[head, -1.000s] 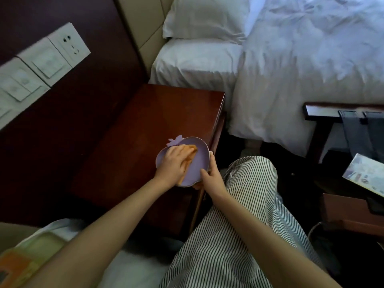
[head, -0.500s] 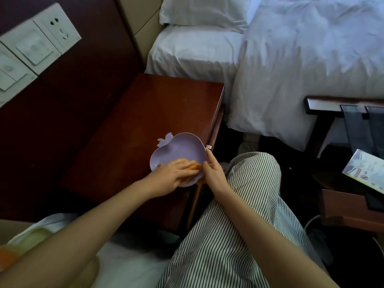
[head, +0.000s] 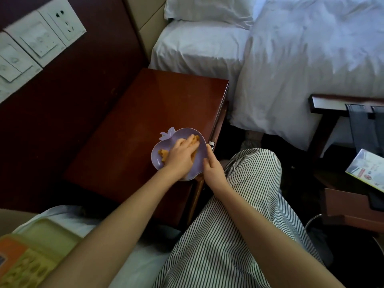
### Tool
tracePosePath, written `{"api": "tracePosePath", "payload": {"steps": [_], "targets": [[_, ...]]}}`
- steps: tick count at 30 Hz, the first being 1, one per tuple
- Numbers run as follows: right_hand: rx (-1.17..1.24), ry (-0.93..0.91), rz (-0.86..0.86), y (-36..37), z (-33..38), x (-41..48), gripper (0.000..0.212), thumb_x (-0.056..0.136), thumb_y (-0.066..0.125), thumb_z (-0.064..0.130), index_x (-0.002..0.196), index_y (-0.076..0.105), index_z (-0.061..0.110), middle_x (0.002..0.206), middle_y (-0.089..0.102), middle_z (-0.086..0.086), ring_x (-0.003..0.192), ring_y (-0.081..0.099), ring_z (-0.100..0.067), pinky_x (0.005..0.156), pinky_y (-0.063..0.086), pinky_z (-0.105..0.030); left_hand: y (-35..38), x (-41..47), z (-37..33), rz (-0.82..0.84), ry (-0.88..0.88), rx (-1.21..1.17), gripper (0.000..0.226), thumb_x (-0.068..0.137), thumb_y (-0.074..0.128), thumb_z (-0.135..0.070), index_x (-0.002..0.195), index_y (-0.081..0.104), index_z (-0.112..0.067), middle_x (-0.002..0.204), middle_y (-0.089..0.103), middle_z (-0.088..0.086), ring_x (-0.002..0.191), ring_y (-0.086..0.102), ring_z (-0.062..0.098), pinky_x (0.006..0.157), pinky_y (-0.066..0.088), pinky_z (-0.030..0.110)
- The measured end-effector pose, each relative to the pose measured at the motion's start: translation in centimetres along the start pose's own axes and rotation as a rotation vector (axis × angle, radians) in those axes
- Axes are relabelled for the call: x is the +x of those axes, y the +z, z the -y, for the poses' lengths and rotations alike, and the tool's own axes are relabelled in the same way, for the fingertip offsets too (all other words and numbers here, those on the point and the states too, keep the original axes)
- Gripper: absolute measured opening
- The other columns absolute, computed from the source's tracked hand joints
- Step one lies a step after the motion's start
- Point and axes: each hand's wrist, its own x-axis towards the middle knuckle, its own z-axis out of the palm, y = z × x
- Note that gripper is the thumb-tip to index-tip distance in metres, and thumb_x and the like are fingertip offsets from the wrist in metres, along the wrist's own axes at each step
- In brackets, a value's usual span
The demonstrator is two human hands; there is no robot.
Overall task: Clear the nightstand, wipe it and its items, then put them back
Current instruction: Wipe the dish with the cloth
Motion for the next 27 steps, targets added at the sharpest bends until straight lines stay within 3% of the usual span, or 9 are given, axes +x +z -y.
{"api": "tracePosePath", "payload": {"steps": [4,7,9,13,16,18,21,24,27], "targets": [[-0.023,0.031,-0.053,0.3,-0.7,0.4,0.047,0.101,0.031,0.004,0.148,0.025,0.009,0.139,0.044,-0.002,0.118,0.041,-0.002,0.079,0.032,0.006,-2.3,-4.2,0.9,0.197,0.253,-0.142,0.057,0.093,0.044,-0.003,0.143,0.034,-0.027,0.153,0.024,-0.010,0.135,0.025,0.014,0.110,0.016,0.044],[-0.034,0.008,-0.067,0.5,-0.3,0.1,0.042,0.101,0.031,0.005,0.142,0.035,0.014,0.115,0.051,0.016,0.096,0.050,0.012,0.072,0.034,0.004,-3.5,-5.2,4.4,0.333,0.333,-0.075,0.054,0.094,0.047,-0.008,0.138,0.039,-0.038,0.151,0.024,-0.017,0.132,0.028,0.010,0.106,0.022,0.057],[-0.034,-0.018,-0.067,0.5,0.0,0.0,0.042,0.100,0.033,0.004,0.139,0.038,0.019,0.102,0.050,0.028,0.085,0.051,0.024,0.070,0.035,0.003,-3.8,-5.0,6.2,0.284,0.346,0.055,0.051,0.095,0.048,-0.015,0.141,0.037,-0.035,0.153,0.024,-0.010,0.130,0.034,0.017,0.101,0.036,0.046],[-0.033,-0.028,-0.023,0.4,0.2,-0.1,0.044,0.100,0.034,0.004,0.141,0.036,0.020,0.101,0.048,0.031,0.082,0.049,0.029,0.068,0.038,0.002,-2.5,-3.4,5.0,0.136,0.107,0.299,0.055,0.098,0.039,-0.021,0.148,0.017,-0.024,0.157,0.012,0.001,0.134,0.025,0.027,0.101,0.038,0.044],[-0.021,-0.035,0.006,0.2,0.3,-0.3,0.045,0.100,0.033,0.003,0.143,0.032,0.017,0.109,0.047,0.029,0.090,0.049,0.027,0.072,0.037,0.002,-1.4,-1.2,0.9,0.086,-0.118,0.187,0.055,0.098,0.033,-0.017,0.150,0.013,-0.019,0.157,0.007,-0.001,0.136,0.019,0.027,0.109,0.027,0.043],[-0.006,-0.049,-0.009,0.0,0.5,-0.5,0.045,0.100,0.033,0.001,0.143,0.032,0.013,0.117,0.044,0.024,0.101,0.045,0.018,0.077,0.034,0.004,-0.8,-0.1,-0.8,0.076,-0.124,0.049,0.056,0.096,0.032,-0.012,0.149,0.016,-0.019,0.157,0.007,-0.001,0.137,0.018,0.026,0.112,0.019,0.044],[-0.012,-0.043,-0.060,-0.3,0.4,-0.3,0.044,0.099,0.032,-0.002,0.140,0.034,0.013,0.116,0.046,0.020,0.103,0.048,0.013,0.078,0.032,0.004,-0.8,-1.5,-1.6,0.065,0.041,-0.061,0.054,0.095,0.038,-0.010,0.146,0.028,-0.024,0.155,0.018,-0.004,0.132,0.025,0.022,0.112,0.019,0.040],[-0.079,-0.017,-0.090,-0.4,-0.1,-0.2,0.049,0.098,0.033,0.000,0.145,0.032,0.016,0.120,0.052,0.009,0.109,0.052,-0.007,0.074,0.036,0.003,-1.8,-5.3,-0.6,0.175,0.269,-0.065,0.057,0.091,0.042,-0.002,0.142,0.037,-0.029,0.152,0.024,-0.012,0.129,0.026,0.014,0.104,0.012,0.036],[-0.137,-0.056,-0.064,-0.3,-0.5,-0.3,0.044,0.097,0.041,0.005,0.137,0.042,0.023,0.104,0.059,0.019,0.091,0.058,0.004,0.077,0.047,-0.009,-3.2,-6.5,2.6,0.248,0.340,0.003,0.054,0.090,0.047,-0.003,0.135,0.047,-0.032,0.150,0.030,-0.013,0.128,0.032,0.015,0.102,0.022,0.048]]}}
